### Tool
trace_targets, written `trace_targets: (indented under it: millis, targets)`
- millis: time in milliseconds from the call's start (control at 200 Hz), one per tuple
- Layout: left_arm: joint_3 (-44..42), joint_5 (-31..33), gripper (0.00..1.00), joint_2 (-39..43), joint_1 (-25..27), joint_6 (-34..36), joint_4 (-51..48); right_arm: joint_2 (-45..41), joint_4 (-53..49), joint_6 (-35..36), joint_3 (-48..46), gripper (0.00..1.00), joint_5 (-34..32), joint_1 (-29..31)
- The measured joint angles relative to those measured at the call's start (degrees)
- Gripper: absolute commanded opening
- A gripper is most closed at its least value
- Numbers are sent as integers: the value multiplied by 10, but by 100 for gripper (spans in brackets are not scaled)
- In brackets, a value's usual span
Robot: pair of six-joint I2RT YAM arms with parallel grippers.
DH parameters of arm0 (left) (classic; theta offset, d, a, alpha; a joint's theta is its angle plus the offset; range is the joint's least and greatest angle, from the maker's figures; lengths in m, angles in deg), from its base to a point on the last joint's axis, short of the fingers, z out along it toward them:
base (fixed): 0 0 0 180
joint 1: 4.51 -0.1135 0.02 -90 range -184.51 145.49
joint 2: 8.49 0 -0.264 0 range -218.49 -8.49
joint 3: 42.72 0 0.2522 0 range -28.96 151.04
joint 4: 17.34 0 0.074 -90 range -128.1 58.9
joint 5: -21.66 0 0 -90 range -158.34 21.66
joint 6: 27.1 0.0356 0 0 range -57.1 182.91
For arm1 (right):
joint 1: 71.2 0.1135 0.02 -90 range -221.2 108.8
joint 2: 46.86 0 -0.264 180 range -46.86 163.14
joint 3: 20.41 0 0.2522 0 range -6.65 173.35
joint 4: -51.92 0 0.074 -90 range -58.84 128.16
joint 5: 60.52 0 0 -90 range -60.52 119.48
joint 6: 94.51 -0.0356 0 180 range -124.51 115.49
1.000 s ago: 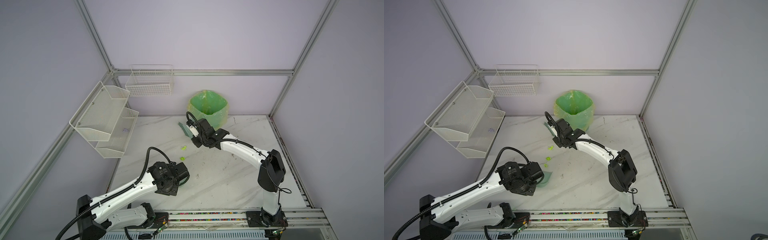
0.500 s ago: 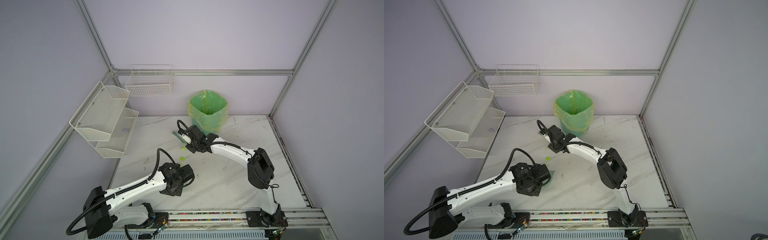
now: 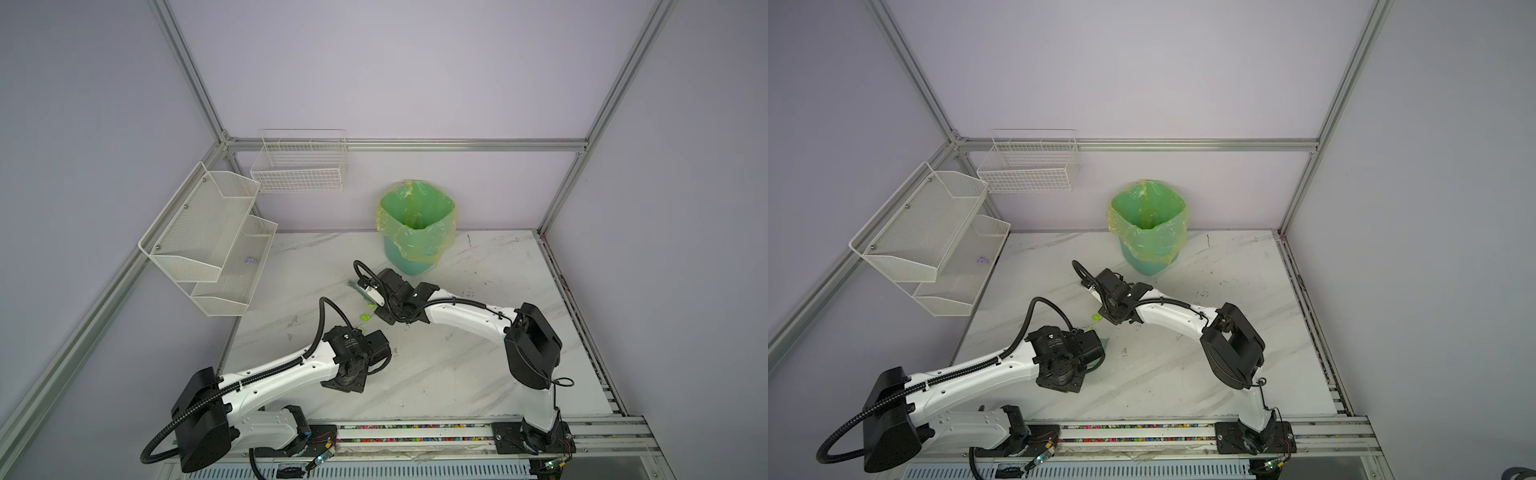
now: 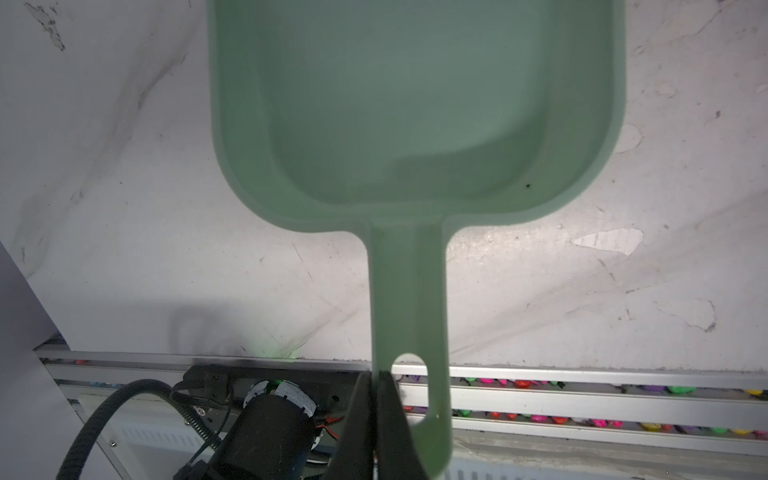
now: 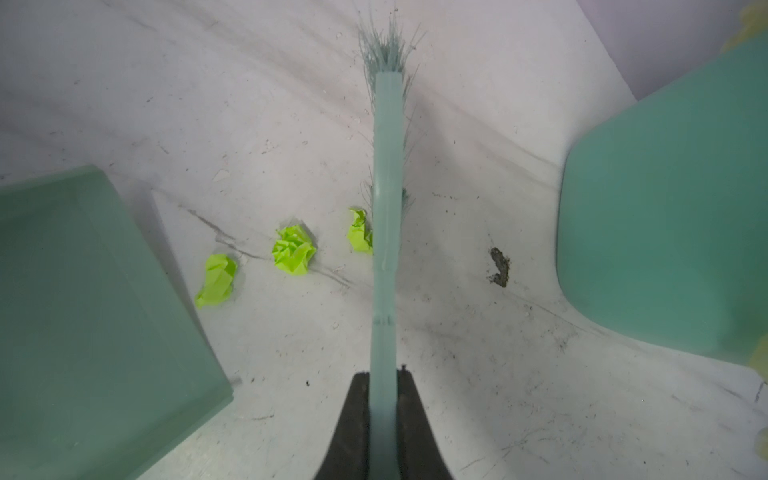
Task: Sweep away the paper scraps from the table
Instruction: 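Sweep the three lime scraps into the dustpan with the right gripper's brush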
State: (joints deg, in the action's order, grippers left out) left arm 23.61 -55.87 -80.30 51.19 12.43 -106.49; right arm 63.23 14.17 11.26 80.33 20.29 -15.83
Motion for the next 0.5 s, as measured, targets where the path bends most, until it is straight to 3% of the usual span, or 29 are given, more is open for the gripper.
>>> trace_targets:
  millis: [310,495]
  targets:
    - [0,6,0,-46,0,0,10,-109,-1,-45,-91,0,71,51]
    - [0,12,0,-44,12,0,36,-141,-2,-88,-125,0,118,52]
